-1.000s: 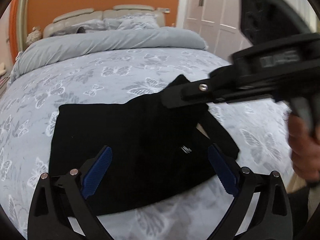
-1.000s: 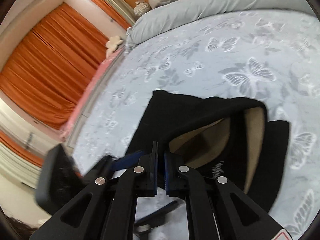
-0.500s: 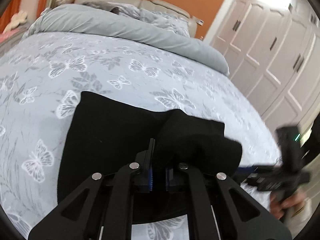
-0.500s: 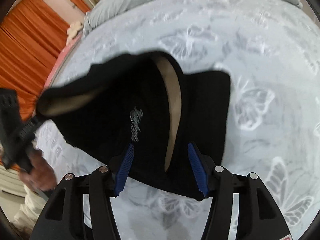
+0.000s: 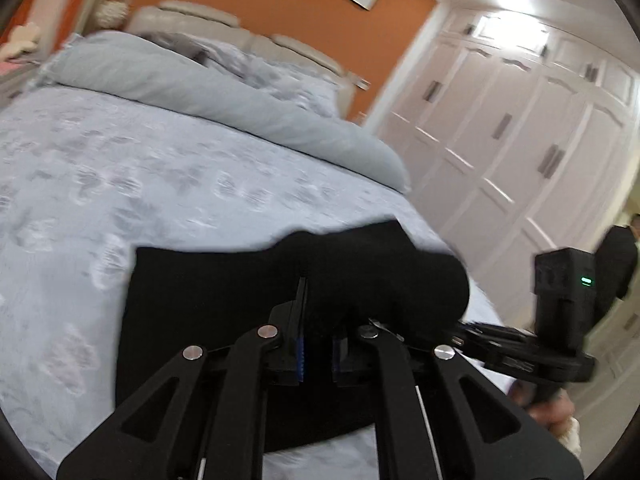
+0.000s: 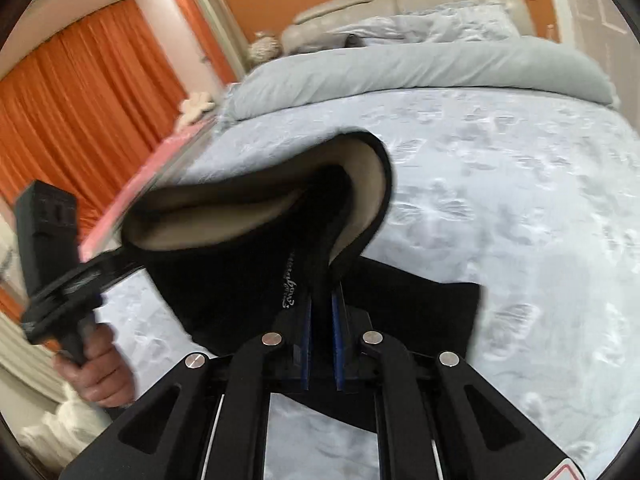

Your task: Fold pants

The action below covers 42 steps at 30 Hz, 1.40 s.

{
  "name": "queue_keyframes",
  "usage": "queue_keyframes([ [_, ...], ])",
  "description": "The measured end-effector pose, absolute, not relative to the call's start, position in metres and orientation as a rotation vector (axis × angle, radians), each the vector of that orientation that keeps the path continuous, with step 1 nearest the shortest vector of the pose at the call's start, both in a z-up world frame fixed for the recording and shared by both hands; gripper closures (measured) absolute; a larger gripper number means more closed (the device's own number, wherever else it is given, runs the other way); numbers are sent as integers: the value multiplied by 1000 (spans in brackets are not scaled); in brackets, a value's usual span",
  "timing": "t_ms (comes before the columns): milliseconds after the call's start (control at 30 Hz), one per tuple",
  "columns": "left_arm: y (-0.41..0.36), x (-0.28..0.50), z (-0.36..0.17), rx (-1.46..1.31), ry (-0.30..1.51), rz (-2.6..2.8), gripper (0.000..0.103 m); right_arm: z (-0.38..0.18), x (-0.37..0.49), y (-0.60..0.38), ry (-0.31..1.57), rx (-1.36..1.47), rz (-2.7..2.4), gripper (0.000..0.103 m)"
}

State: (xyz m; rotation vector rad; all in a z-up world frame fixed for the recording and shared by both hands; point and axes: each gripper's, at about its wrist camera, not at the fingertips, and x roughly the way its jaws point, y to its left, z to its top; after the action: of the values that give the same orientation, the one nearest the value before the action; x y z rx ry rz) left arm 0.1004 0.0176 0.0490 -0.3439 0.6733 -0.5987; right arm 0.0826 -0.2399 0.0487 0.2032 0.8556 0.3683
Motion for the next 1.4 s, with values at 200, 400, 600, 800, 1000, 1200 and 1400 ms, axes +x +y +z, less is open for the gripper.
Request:
queue_keyframes([
  [200,-47,117,-54,-188,1061,-560,81,-59,102,-298,1189,274,111,85],
  [400,15,83,11,-345,763,-569,5,-1,80,-301,923,369,235,28],
  [600,63,78,38,-251,574,-323,5,-32,112,-261,1047,289,254,29],
  [800,91,102,9,-216,702,-156,5,-54,119,-234,1076,136,173,80],
  [1000,118,95,6,-231,709,-110,5,18,85,-248,951,227,282,81],
  [1200,104,101,-24,-169,824,-96,5,-56,97,-276,1158,255,158,70],
  [1400,86,99,-58,-200,941,-155,5,-20,71,-281,1004,173,108,20],
])
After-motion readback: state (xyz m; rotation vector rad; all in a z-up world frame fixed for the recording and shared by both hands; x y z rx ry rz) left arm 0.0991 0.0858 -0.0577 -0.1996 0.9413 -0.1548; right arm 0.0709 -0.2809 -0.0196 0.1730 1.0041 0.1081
